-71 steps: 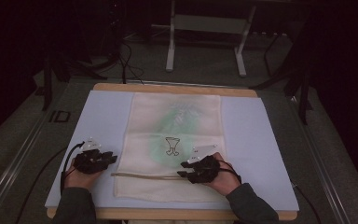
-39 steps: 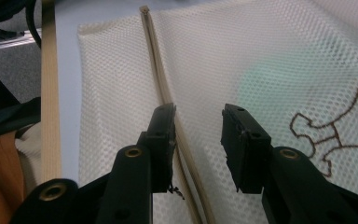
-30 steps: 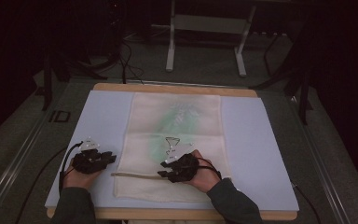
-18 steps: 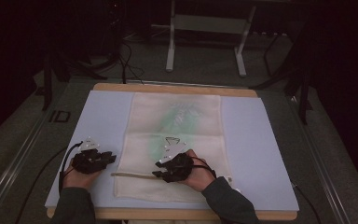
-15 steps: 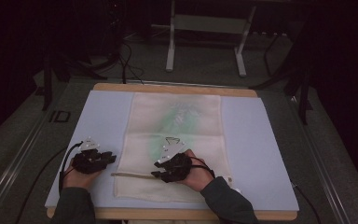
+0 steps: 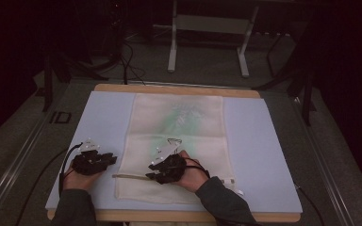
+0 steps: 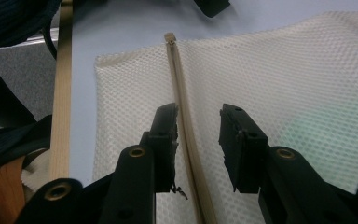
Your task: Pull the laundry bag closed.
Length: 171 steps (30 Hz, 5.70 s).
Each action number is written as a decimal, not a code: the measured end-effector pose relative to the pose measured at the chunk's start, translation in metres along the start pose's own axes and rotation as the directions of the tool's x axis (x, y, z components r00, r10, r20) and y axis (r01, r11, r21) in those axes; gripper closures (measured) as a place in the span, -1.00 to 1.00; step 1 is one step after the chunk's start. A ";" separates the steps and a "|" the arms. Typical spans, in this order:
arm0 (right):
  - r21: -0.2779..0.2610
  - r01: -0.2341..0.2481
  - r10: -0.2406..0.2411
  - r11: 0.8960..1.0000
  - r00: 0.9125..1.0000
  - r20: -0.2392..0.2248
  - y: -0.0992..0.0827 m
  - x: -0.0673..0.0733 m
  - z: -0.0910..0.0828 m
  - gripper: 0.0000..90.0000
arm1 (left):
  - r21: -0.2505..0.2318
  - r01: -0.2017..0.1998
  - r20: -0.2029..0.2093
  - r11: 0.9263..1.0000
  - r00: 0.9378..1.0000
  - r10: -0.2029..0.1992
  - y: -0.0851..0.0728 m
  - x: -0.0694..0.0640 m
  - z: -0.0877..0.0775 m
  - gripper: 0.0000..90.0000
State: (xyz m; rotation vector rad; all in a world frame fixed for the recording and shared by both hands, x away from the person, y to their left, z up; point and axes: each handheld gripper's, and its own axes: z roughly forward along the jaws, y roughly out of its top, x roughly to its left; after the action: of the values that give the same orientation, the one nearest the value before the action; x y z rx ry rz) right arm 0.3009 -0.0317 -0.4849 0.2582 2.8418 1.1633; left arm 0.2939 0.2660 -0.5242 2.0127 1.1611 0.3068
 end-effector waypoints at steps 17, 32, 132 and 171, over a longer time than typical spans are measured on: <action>0.013 0.022 -0.021 1.000 0.999 -0.029 0.016 0.008 0.027 0.53 | -0.001 -0.001 0.003 1.000 1.000 0.001 0.000 0.000 0.000 0.53; 0.026 0.044 -0.043 0.999 0.999 -0.032 0.032 0.014 0.056 0.70 | -0.008 0.003 0.003 1.000 1.000 -0.003 0.000 0.001 -0.002 0.53; -0.030 -0.036 0.037 0.999 0.999 0.035 0.056 0.023 0.093 0.80 | -0.037 0.035 -0.017 0.999 0.999 -0.036 -0.002 0.008 -0.008 0.53; 0.039 -0.029 0.028 0.999 1.000 0.012 0.035 0.019 0.096 0.81 | 0.030 -0.035 0.089 0.999 0.995 0.032 0.002 -0.009 0.004 0.66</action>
State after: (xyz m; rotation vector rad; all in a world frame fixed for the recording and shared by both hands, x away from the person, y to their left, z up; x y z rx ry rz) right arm 0.2977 0.0627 -0.5289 0.3080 2.8624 1.1077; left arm 0.2922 0.2565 -0.5243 2.0534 1.0839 0.2148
